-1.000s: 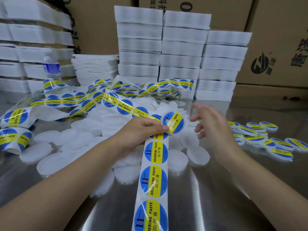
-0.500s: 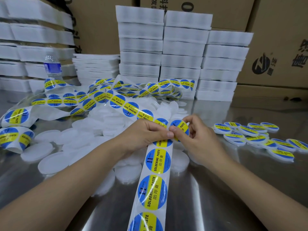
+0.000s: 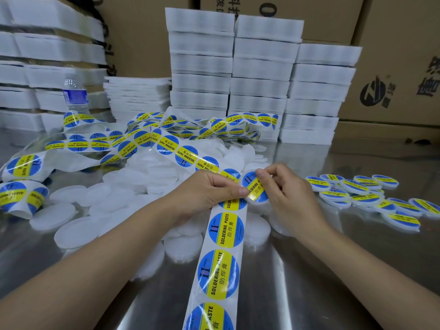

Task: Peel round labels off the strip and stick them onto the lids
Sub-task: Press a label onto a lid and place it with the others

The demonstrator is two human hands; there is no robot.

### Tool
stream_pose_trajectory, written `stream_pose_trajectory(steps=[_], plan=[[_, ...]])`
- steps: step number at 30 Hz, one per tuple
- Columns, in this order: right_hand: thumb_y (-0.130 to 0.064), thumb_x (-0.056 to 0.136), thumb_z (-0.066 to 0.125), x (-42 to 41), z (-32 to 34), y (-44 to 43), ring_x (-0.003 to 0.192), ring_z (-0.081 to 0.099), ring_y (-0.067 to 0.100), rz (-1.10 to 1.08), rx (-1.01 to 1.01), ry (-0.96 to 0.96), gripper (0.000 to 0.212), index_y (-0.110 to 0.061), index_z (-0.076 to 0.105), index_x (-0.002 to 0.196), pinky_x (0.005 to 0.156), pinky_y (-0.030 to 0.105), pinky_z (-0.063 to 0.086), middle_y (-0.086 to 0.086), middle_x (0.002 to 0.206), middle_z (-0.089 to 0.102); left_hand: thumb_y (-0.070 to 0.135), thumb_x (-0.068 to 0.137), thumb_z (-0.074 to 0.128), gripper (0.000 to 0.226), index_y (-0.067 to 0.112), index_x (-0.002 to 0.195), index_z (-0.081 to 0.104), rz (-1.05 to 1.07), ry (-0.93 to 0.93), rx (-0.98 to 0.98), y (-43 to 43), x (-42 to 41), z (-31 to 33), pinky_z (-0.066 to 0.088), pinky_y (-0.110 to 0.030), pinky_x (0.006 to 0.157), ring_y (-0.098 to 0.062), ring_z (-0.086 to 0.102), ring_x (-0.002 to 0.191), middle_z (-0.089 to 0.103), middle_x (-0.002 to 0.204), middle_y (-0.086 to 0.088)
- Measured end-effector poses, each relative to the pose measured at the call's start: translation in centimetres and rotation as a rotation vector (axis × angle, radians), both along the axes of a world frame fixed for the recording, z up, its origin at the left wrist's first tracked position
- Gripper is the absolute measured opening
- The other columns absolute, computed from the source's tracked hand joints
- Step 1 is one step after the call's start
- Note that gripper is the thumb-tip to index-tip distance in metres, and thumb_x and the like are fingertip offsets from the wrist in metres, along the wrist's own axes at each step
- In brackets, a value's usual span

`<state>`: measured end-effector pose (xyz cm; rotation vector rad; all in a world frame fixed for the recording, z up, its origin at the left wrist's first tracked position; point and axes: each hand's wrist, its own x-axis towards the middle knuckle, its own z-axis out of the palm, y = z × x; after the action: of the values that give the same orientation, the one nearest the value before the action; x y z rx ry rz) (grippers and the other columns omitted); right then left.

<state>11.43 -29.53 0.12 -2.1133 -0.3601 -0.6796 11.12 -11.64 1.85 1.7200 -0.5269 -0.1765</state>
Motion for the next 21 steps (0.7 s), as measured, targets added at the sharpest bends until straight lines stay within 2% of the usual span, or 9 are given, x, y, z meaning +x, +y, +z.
stream_pose_trajectory(steps=[3, 6, 8, 10, 13, 15, 17, 19, 21], plan=[[-0.036, 0.095, 0.048, -0.03, 0.07, -0.05, 0.065, 0.055, 0.005, -0.006, -0.011, 0.031, 0.024, -0.026, 0.051, 0.073, 0.054, 0.018, 0.037, -0.004, 0.064, 0.063, 0.042, 0.059, 0.070, 0.016, 0.029, 0.064, 0.077, -0.003, 0.003, 0.002, 0.01, 0.01, 0.01, 0.049, -0.011, 0.058, 0.000, 0.065, 0.060, 0.073, 0.067, 0.007], [-0.042, 0.093, 0.046, -0.14, 0.09, -0.08, 0.063, 0.054, 0.005, 0.007, -0.004, 0.053, 0.027, -0.025, 0.051, 0.073, 0.054, 0.019, 0.037, -0.001, 0.063, 0.062, 0.046, 0.057, 0.070, 0.019, 0.030, 0.065, 0.078, -0.012, -0.008, 0.007, 0.05, 0.03, -0.02, 0.049, -0.011, 0.060, 0.000, 0.065, 0.062, 0.074, 0.069, 0.007], [-0.062, 0.083, 0.045, -0.36, 0.11, -0.04, 0.058, 0.051, 0.009, 0.027, -0.002, 0.090, 0.040, -0.023, 0.053, 0.077, 0.052, 0.024, 0.036, 0.002, 0.061, 0.062, 0.045, 0.060, 0.071, 0.019, 0.030, 0.068, 0.078, -0.015, -0.029, 0.014, 0.03, 0.12, -0.15, 0.051, -0.012, 0.065, -0.001, 0.065, 0.065, 0.074, 0.072, 0.006], [-0.081, 0.063, 0.036, -0.58, 0.08, 0.06, 0.054, 0.048, 0.005, 0.008, -0.062, 0.124, 0.059, -0.026, 0.051, 0.079, 0.050, 0.022, 0.034, -0.006, 0.057, 0.058, 0.043, 0.061, 0.072, 0.019, 0.028, 0.071, 0.079, -0.012, -0.031, 0.006, 0.03, 0.18, -0.30, 0.052, -0.014, 0.068, -0.003, 0.066, 0.069, 0.075, 0.076, 0.003], [-0.087, 0.056, 0.031, -0.59, -0.04, 0.19, 0.057, 0.050, 0.002, -0.049, -0.167, 0.166, 0.063, -0.031, 0.046, 0.081, 0.048, 0.020, 0.032, -0.015, 0.057, 0.058, 0.043, 0.060, 0.073, 0.021, 0.027, 0.073, 0.079, -0.009, -0.038, 0.006, 0.04, 0.18, -0.37, 0.051, -0.013, 0.067, -0.003, 0.067, 0.070, 0.075, 0.078, 0.002], [-0.079, 0.067, 0.037, -0.38, -0.09, 0.10, 0.057, 0.051, 0.004, -0.057, -0.159, 0.163, 0.053, -0.029, 0.048, 0.080, 0.051, 0.026, 0.034, -0.009, 0.057, 0.060, 0.044, 0.060, 0.074, 0.020, 0.029, 0.071, 0.079, -0.008, -0.037, 0.012, 0.03, 0.18, -0.33, 0.051, -0.013, 0.066, -0.002, 0.067, 0.070, 0.076, 0.077, 0.003], [-0.062, 0.082, 0.042, -0.19, -0.07, 0.00, 0.057, 0.052, 0.007, -0.038, -0.107, 0.140, 0.038, -0.025, 0.050, 0.078, 0.056, 0.033, 0.040, -0.005, 0.059, 0.063, 0.047, 0.057, 0.073, 0.021, 0.031, 0.069, 0.078, -0.004, -0.035, 0.019, -0.02, 0.19, -0.34, 0.053, -0.014, 0.068, -0.002, 0.066, 0.069, 0.075, 0.076, 0.005], [-0.048, 0.091, 0.044, -0.10, -0.05, -0.11, 0.059, 0.052, 0.007, -0.021, -0.059, 0.118, 0.030, -0.024, 0.050, 0.073, 0.057, 0.032, 0.039, -0.009, 0.058, 0.062, 0.048, 0.057, 0.073, 0.021, 0.031, 0.068, 0.078, -0.001, -0.031, 0.023, -0.04, 0.19, -0.35, 0.053, -0.015, 0.070, -0.003, 0.066, 0.069, 0.075, 0.075, 0.005], [-0.039, 0.095, 0.042, -0.02, -0.12, -0.14, 0.059, 0.051, 0.008, -0.012, -0.060, 0.094, 0.027, -0.023, 0.050, 0.076, 0.056, 0.030, 0.035, -0.006, 0.058, 0.059, 0.047, 0.058, 0.072, 0.022, 0.029, 0.069, 0.079, -0.001, -0.030, 0.019, 0.01, 0.16, -0.31, 0.052, -0.017, 0.072, -0.004, 0.065, 0.070, 0.075, 0.076, 0.002]])
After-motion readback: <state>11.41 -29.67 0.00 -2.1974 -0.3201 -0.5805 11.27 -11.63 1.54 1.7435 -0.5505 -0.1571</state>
